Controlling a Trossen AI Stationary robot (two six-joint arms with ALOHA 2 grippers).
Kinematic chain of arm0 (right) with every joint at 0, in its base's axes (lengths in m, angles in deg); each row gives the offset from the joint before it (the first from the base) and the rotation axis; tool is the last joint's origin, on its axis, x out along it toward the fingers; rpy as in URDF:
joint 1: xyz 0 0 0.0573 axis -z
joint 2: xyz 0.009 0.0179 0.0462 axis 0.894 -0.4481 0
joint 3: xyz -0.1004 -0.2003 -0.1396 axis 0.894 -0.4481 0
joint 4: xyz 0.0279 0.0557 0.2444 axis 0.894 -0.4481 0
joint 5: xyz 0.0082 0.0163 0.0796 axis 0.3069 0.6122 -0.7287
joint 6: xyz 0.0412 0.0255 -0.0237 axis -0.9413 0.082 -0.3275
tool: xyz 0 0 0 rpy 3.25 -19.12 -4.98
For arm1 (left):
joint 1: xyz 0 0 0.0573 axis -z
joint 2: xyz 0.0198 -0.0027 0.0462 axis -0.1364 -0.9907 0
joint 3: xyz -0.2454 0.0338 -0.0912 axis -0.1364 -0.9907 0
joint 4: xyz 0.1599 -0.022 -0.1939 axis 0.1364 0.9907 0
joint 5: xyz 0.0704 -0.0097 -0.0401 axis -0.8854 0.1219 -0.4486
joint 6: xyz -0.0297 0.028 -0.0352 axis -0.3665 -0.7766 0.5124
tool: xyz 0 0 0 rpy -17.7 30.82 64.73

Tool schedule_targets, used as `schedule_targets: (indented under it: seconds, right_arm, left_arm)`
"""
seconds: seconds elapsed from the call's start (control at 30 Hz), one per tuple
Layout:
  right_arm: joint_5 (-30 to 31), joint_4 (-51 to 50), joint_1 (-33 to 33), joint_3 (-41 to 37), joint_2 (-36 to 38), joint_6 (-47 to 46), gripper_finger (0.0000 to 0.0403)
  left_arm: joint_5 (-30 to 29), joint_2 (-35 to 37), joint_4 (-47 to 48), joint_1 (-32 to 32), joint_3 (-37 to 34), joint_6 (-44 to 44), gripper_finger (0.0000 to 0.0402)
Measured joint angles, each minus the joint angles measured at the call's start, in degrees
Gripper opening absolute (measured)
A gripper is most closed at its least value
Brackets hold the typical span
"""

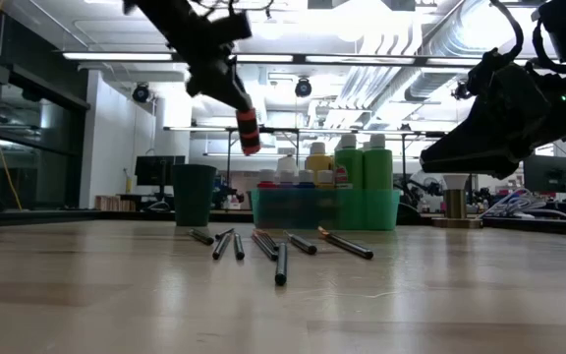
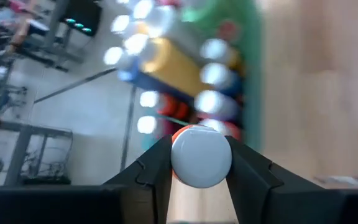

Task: Pick & Place Paint Supplies
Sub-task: Put the small orange paint bottle into the green bin

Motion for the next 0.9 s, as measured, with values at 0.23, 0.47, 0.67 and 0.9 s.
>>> schedule_targets:
  seconds: [0.23,0.47,0.67,0.9]
  right_arm:
    - [0.13,0.01,0.0,0.0,0.0,-0.52,0.0189]
    - [0.1,-0.01,0.0,0.0,0.0,-1.95,0.0189]
    - [0.1,-0.01,0.0,0.0,0.0,-3.09,0.0189]
    - [-0.11,-0.01,0.0,0.01,0.0,-3.62,0.0189]
  left_arm:
    - [12.9,-2.96,-7.59,-11.18,0.0,-0.79,0.0118]
    - [17.71,-9.6,-10.81,-16.48,-0.06,-0.53,0.0119]
    - [20.59,-13.46,-16.04,-16.57,-0.09,-0.68,0.0119]
    - [22.31,-15.96,-16.51,-16.54,-0.07,-0.56,0.012]
